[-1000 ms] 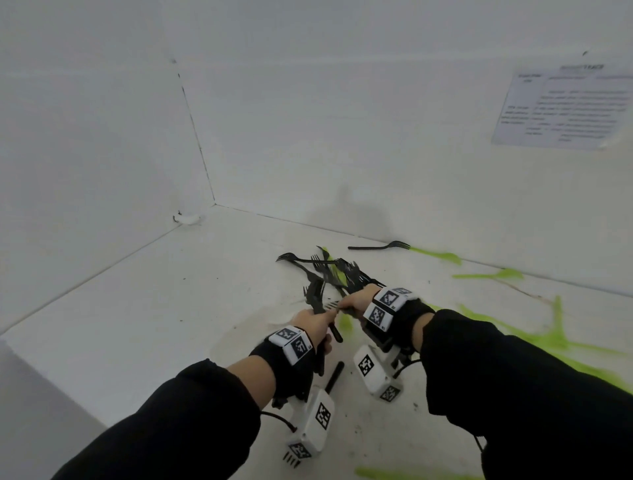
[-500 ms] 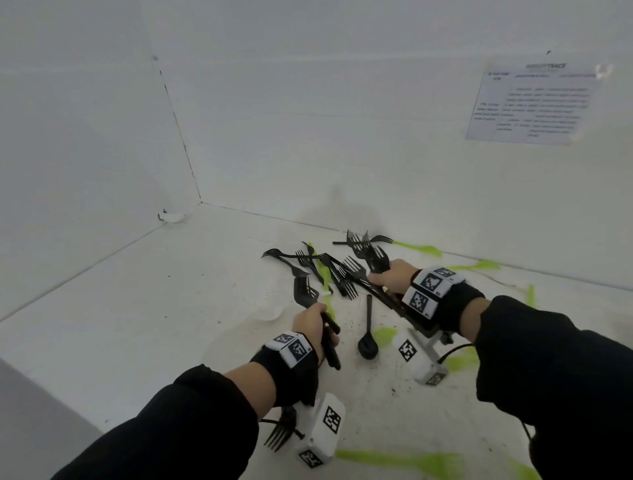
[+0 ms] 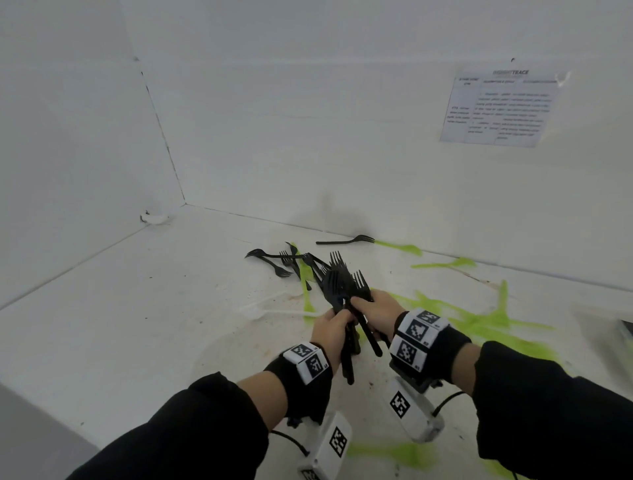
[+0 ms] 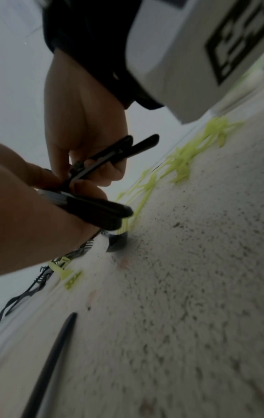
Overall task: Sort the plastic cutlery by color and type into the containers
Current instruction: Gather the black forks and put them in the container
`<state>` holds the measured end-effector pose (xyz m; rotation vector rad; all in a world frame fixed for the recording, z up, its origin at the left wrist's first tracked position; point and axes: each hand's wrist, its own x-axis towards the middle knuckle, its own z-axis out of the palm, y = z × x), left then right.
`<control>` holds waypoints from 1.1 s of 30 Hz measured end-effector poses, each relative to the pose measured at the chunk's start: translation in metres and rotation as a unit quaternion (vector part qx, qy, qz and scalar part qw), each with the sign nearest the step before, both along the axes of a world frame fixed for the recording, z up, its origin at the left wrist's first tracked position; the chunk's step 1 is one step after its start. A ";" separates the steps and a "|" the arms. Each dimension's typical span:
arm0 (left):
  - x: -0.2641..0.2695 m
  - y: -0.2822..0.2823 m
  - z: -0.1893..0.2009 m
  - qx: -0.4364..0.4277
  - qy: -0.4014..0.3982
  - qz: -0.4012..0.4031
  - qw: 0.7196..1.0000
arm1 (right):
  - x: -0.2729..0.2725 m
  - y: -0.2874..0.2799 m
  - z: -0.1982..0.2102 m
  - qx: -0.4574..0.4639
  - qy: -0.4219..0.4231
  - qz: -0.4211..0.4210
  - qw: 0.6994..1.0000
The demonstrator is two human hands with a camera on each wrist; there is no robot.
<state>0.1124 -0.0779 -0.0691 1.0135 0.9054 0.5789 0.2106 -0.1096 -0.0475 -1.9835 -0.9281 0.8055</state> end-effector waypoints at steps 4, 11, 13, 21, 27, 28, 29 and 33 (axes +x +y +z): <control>0.005 -0.009 0.004 0.035 0.007 -0.047 0.998 | 0.005 -0.014 -0.004 0.043 0.027 -0.038 0.998; 0.021 -0.014 0.007 -0.026 -0.010 -0.048 0.998 | 0.019 -0.039 -0.004 0.079 0.003 -0.068 0.994; 0.028 -0.013 0.006 -0.043 -0.029 -0.007 0.999 | 0.022 -0.048 -0.005 0.098 0.032 -0.073 0.992; 0.054 -0.048 0.012 -0.113 -0.086 -0.062 0.988 | 0.029 -0.074 -0.010 0.126 0.054 -0.051 0.989; 0.064 -0.070 -0.003 -0.100 -0.083 -0.056 0.990 | 0.042 -0.092 -0.026 0.117 0.007 -0.082 0.990; 0.065 -0.072 -0.007 -0.087 -0.077 -0.049 0.992 | 0.043 -0.095 -0.027 0.120 0.002 -0.081 0.989; 0.067 -0.074 -0.010 -0.077 -0.071 -0.044 0.994 | 0.044 -0.099 -0.028 0.123 -0.002 -0.079 0.989; 0.073 -0.080 -0.020 -0.047 -0.039 -0.011 0.998 | 0.046 -0.112 -0.027 0.135 -0.018 -0.080 0.987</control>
